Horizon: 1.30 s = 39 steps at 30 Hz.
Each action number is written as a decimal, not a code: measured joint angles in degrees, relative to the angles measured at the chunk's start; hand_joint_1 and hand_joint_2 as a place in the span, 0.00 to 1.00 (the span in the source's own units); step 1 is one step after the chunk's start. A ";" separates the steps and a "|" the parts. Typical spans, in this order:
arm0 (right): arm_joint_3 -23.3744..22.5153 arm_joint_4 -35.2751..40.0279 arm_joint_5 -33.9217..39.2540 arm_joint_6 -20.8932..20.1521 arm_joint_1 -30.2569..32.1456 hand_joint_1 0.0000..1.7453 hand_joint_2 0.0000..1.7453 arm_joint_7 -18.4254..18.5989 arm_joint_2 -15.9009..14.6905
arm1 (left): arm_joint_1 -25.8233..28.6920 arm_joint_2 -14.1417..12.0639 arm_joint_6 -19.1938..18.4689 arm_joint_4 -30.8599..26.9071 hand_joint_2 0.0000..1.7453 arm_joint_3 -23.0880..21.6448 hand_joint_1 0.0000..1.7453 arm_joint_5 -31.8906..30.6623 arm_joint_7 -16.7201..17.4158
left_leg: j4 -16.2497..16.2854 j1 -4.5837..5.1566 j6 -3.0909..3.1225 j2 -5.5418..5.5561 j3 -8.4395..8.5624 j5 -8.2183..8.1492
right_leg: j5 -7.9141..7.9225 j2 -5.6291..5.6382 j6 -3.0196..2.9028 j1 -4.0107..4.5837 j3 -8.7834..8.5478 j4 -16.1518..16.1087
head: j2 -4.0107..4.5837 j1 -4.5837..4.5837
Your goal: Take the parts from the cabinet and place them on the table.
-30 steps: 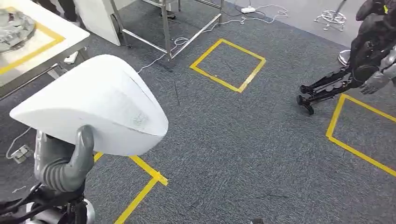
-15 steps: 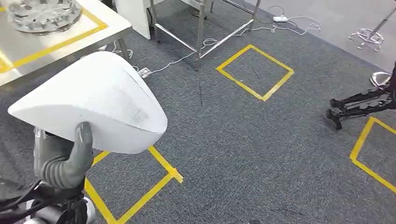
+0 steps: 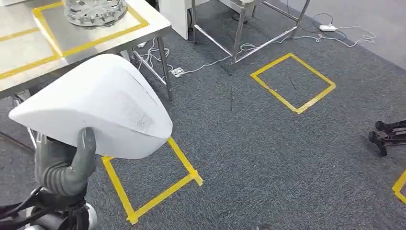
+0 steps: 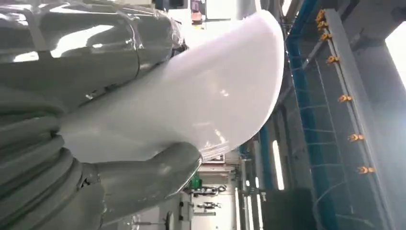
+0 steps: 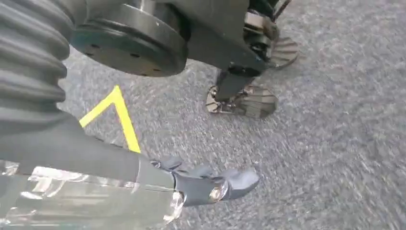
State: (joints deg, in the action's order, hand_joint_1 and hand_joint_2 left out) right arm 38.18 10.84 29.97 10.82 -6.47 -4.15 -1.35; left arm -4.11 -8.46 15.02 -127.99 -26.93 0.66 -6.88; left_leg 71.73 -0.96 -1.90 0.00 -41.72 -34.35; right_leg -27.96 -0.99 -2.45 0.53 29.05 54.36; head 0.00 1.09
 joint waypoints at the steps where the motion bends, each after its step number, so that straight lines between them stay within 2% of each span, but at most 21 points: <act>1: 0.00 0.00 0.00 0.00 0.15 0.00 1.00 0.00 0.02 | 0.00 -0.02 0.00 0.11 1.00 0.02 1.00 0.00 0.00 | 1.98 -0.26 -0.46 -0.03 -0.66 -0.44 | -0.09 -0.80 0.17 -0.16 0.20 0.28 | 0.00 -0.13; 4: 0.00 0.02 -0.02 -0.02 0.14 0.00 1.00 0.00 0.28 | -0.02 -0.02 0.00 0.13 1.00 0.02 1.00 0.00 0.04 | -5.60 -0.93 -1.85 -1.27 4.41 4.37 | -0.91 -2.38 1.48 -0.98 0.86 1.93 | 0.00 -0.26; 5: 0.00 0.02 -0.02 -0.02 0.10 0.00 1.00 0.00 0.31 | -0.02 -0.02 0.00 0.13 1.00 0.00 1.00 0.00 0.07 | -10.32 -1.20 -2.38 -3.37 7.29 5.87 | -1.53 -2.79 2.17 -1.15 1.12 3.03 | 0.00 -0.35; 6: 0.00 0.00 -0.02 0.02 -0.04 0.00 1.00 0.00 0.06 | 0.00 -0.02 0.00 0.18 1.00 0.00 1.00 -0.02 0.09 | -10.12 -0.70 -1.80 -5.66 7.26 4.17 | -2.02 -2.99 2.80 -0.90 1.59 3.72 | 0.00 -0.88; 8: 0.02 0.02 -0.04 0.00 -0.20 0.00 1.00 0.00 0.04 | 0.12 -0.09 0.02 0.11 1.00 -0.02 1.00 -0.02 0.11 | -10.31 -0.64 0.38 -4.85 6.94 4.51 | -2.48 -3.37 3.32 -0.72 1.53 4.74 | 0.00 -0.24; 10: 0.02 0.02 -0.04 0.00 -0.16 0.00 1.00 0.00 0.09 | -0.07 -0.11 0.04 0.07 1.00 0.02 1.00 -0.04 0.13 | -10.30 -0.50 1.00 -3.80 6.72 4.74 | -2.35 -4.08 3.53 -0.94 1.39 4.52 | 0.00 -0.22; 12: 0.02 0.02 -0.11 -0.04 -0.12 0.00 1.00 0.09 0.13 | -0.08 -0.09 0.07 0.07 1.00 -0.02 1.00 -0.09 0.22 | -10.48 -0.69 1.78 -2.49 6.59 5.16 | -4.59 -1.01 4.18 -1.30 1.91 6.19 | 0.00 -0.11; 14: 0.02 0.02 -0.28 -0.15 0.24 0.00 1.00 0.50 0.20 | -0.07 -0.07 0.37 0.07 1.00 0.00 1.00 -0.26 0.50 | -10.49 -0.57 2.18 -1.07 6.33 5.41 | -9.35 0.40 4.30 -1.27 4.86 14.01 | 0.00 0.11; 16: 0.04 0.00 -0.57 -0.35 0.51 0.00 1.00 1.18 0.26 | 0.31 -0.07 0.72 0.09 1.00 0.00 1.00 -0.44 0.94 | -10.49 -0.23 2.52 0.54 6.03 5.63 | -11.87 0.47 4.07 -1.20 7.94 21.14 | 0.00 0.24; 17: 0.04 0.00 -0.68 -0.48 0.50 0.00 1.00 1.58 0.33 | 0.62 -0.09 0.96 0.09 1.00 0.00 1.00 -0.50 1.16 | -10.49 -0.06 2.65 1.35 6.00 5.71 | -11.15 0.56 3.70 -1.14 8.07 21.37 | 0.00 0.33; 20: 0.07 0.00 -1.05 -0.68 0.34 0.00 1.00 2.10 0.55 | 1.08 -0.11 1.09 -0.02 1.00 0.00 1.00 -0.63 1.51 | -10.53 0.50 2.79 3.67 6.03 6.03 | -3.70 2.28 1.41 -0.39 3.26 10.12 | 0.00 0.39; 22: 0.11 0.00 -1.09 -0.70 0.52 0.00 1.00 2.16 0.39 | 1.17 -0.11 1.09 -0.20 1.00 -0.02 1.00 -0.68 1.53 | -10.64 0.40 2.45 5.02 5.75 6.47 | -2.86 5.31 -0.32 -0.18 1.50 5.71 | 0.00 -0.11; 26: 0.13 0.02 -1.16 -0.70 0.02 0.00 1.00 2.32 0.52 | 1.82 -0.15 1.11 -0.48 1.00 0.04 1.00 -0.68 1.55 | -11.91 -0.15 0.62 7.08 5.46 7.80 | -1.56 3.37 -0.78 0.12 0.38 2.13 | 0.00 0.59; 27: 0.13 0.00 -1.16 -0.72 -0.25 0.00 1.00 2.32 0.59 | 2.10 -0.17 1.11 -0.61 1.00 0.07 1.00 -0.70 1.55 | -11.09 0.25 0.88 2.91 4.85 6.84 | -0.68 2.32 0.42 -0.15 -0.23 1.08 | 0.00 0.44; 28: 0.11 0.02 -1.16 -0.72 -0.25 0.00 1.00 2.32 0.70 | 1.78 -0.22 1.11 -0.66 1.00 0.07 1.00 -0.70 1.57 | -8.97 0.29 0.76 0.48 3.83 4.64 | -0.31 2.09 0.26 -0.16 -0.40 0.10 | 0.00 -0.20; 31: 0.13 0.00 -1.16 -0.81 0.20 0.00 1.00 2.36 0.92 | 2.06 -0.28 1.11 -0.66 1.00 0.07 1.00 -0.70 1.62 | 1.82 -0.27 -0.34 -0.06 -0.64 -0.75 | -0.14 -0.27 0.47 -0.35 -0.07 0.17 | 0.00 -0.55; 34: 0.13 0.00 -1.16 -0.81 0.18 0.00 1.00 2.36 1.11 | 2.10 -0.35 1.11 -0.66 1.00 0.09 1.00 -0.70 1.66 | -2.71 -0.79 -1.34 -0.69 2.60 3.09 | -0.58 -2.10 1.16 -0.73 0.39 1.22 | 0.00 -0.74; 35: 0.13 0.00 -1.16 -0.85 0.11 0.00 1.00 2.36 1.27 | 2.10 -0.35 1.11 -0.68 1.00 0.07 1.00 -0.70 1.66 | -8.03 -0.89 -1.66 -1.91 5.89 5.45 | -1.02 -2.59 1.79 -0.98 0.59 2.01 | 0.00 -0.81; 36: 0.13 0.00 -1.16 -0.83 0.06 0.00 1.00 2.36 1.27 | 2.07 -0.39 1.11 -0.68 1.00 0.07 1.00 -0.70 1.66 | -11.69 -0.79 -1.91 -4.02 7.72 5.21 | -1.53 -3.01 2.36 -1.09 0.81 2.91 | 0.00 -1.00; 37: 0.13 -0.02 -1.16 -0.83 -0.10 0.00 1.00 2.36 1.16 | 2.21 -0.39 1.11 -0.70 1.00 0.07 1.00 -0.70 1.70 | -11.30 -0.57 -0.89 -5.49 7.70 4.96 | -2.05 -3.08 2.93 -0.51 1.23 3.53 | 0.00 -1.33; 39: 0.13 0.00 -1.16 -0.85 -0.22 0.00 1.00 2.38 1.20 | 2.25 -0.46 1.16 -0.85 1.00 0.11 1.00 -0.70 1.68 | -11.15 -0.43 0.89 -4.52 7.47 4.99 | -2.06 -3.35 3.31 -0.54 0.93 3.79 | 0.00 -0.87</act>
State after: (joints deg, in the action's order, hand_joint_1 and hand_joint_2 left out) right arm 38.32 10.84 28.81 9.97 -6.69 -1.77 -0.15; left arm -1.86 -8.92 16.17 -128.85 -26.82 -0.04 -5.20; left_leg 60.58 -1.39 -1.01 -4.52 -34.25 -29.36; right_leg -30.02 -4.34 0.86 -0.01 29.98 58.15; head 0.00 0.22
